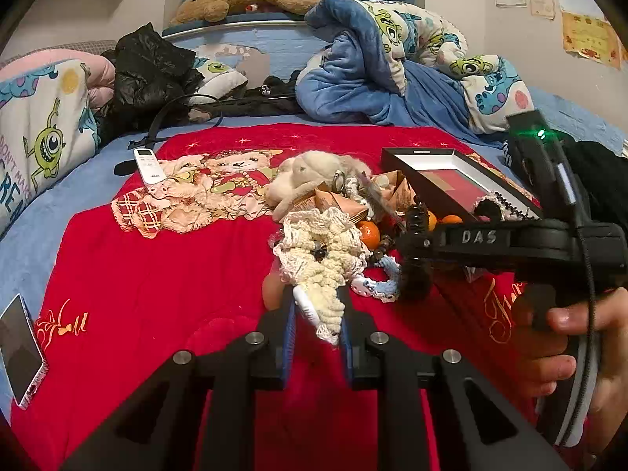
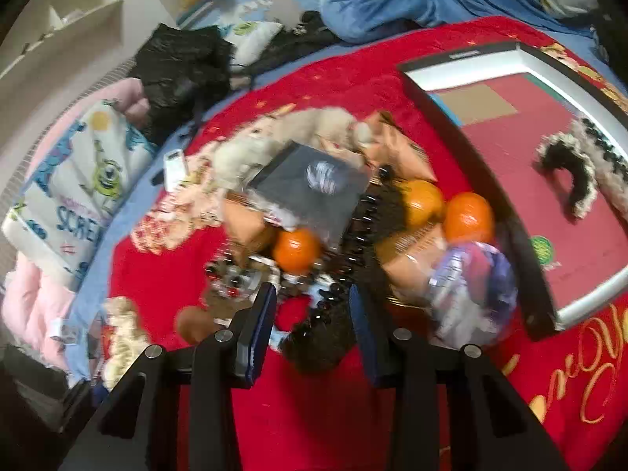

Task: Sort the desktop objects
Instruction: 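Grasp brown fuzzy clip with right gripper while left gripper lifts cream scrunchie, then carry cream scrunchie in left gripper and brown clip in right gripper toward box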

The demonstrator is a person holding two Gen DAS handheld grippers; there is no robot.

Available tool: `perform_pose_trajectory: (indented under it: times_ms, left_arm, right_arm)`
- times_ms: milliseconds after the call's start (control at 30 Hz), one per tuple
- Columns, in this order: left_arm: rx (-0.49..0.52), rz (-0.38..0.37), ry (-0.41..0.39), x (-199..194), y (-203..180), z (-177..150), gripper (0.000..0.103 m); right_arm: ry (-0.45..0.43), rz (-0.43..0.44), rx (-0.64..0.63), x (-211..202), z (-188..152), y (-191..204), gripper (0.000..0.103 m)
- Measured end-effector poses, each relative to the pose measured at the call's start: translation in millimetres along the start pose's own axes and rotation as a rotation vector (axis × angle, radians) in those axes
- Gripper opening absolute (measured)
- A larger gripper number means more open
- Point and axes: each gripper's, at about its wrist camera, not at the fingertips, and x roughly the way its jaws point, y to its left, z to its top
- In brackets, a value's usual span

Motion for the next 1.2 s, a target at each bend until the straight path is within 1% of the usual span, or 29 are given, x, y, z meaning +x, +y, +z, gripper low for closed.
perform_pose_trajectory:
  times_ms: [33, 67, 133, 233, 333, 433, 600, 767, 900, 1000, 1200]
  left_arm:
    - [-0.002, -0.001, 0.001, 0.3, 0.2, 0.2, 0.020]
    - [-0.006, -0.005, 0.002, 0.4, 0.1, 0.1, 0.020]
    - [-0.012, -0.009, 0.003, 0.4, 0.9, 0.1, 0.019]
    - [-0.009, -0.006, 0.006, 0.8, 1.8, -0.1, 0.019]
    - [-0.010, -0.005, 0.010, 1.7, 3.2, 0.3, 0.020]
    - [-0.021, -0.006, 0.011, 2.4, 5.0, 0.7, 0.020]
    - [-0.023, -0.011, -0.002, -1.9, 0.9, 4.0, 0.020]
    - [-0.017, -0.018, -0.011, -5.9, -6.9, 8.8, 0.019]
    - [-0.014, -0.028, -0.016, -7.5, -16.1, 11.6, 0.019]
    - [-0.008, -0.037, -0.015, -7.7, -24.8, 11.9, 0.020]
    - [0.002, -0.067, -0.013, -5.5, -48.9, 16.0, 0.019]
  right_arm:
    - [0.017, -0.026, 0.003, 3.7, -0.8, -3.9, 0.042]
    - [0.033, -0.023, 0.014, 8.3, -1.9, -8.1, 0.040]
    - [0.045, 0.004, 0.043, 13.9, -2.8, -14.6, 0.041]
    - [0.035, 0.001, 0.036, 15.8, -2.7, -13.3, 0.036]
    - [0.023, -0.008, 0.020, 14.1, -4.0, -11.2, 0.035]
    - [0.018, 0.005, 0.028, 11.3, -4.1, -13.2, 0.034]
    - [0.005, 0.004, 0.004, 9.2, -3.9, -3.7, 0.032]
    - [-0.013, -0.007, -0.022, 2.3, -6.2, 0.9, 0.032]
    - [-0.027, 0.003, -0.023, -4.5, -6.2, 0.0, 0.031]
    - [-0.054, -0.009, -0.048, -14.9, -6.0, -0.6, 0.031]
    - [-0.099, 0.002, -0.060, -38.9, -5.3, -9.5, 0.030]
